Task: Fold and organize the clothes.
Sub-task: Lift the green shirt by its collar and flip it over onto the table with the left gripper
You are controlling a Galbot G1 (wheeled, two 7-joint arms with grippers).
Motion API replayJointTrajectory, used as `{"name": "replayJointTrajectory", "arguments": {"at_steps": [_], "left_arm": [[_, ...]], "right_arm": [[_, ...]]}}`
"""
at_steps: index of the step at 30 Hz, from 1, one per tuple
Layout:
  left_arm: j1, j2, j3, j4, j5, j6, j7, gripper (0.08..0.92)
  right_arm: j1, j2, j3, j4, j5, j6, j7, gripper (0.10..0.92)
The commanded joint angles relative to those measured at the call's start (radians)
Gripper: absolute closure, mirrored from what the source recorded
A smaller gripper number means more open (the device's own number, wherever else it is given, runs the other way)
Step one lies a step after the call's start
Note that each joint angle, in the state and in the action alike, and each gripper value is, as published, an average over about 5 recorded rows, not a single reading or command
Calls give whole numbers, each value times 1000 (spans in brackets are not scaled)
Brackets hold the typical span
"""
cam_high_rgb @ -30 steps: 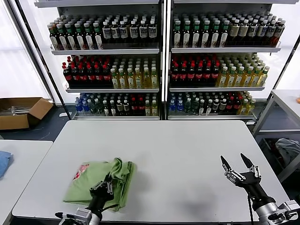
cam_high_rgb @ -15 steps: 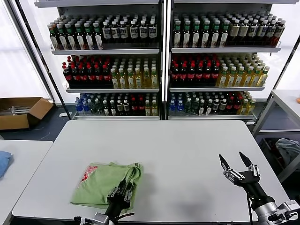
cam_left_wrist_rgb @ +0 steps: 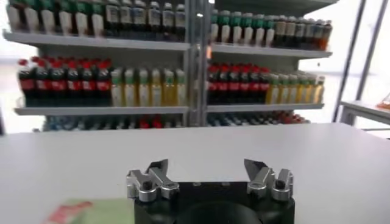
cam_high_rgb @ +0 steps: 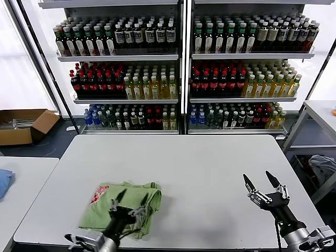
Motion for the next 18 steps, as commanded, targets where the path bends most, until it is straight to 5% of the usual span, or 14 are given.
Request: {"name": "replayJointTrajectory", "arguments": {"at_steps": [1,18], "left_arm": [[-1,140,-364,102,-173,149,102,206],[-52,134,-285,270,-281,204,119,177]], "right_arm": [[-1,1,-30,5,-25,7,-16,203],[-10,-4,-35,8,-25,7,-32,203]]}}
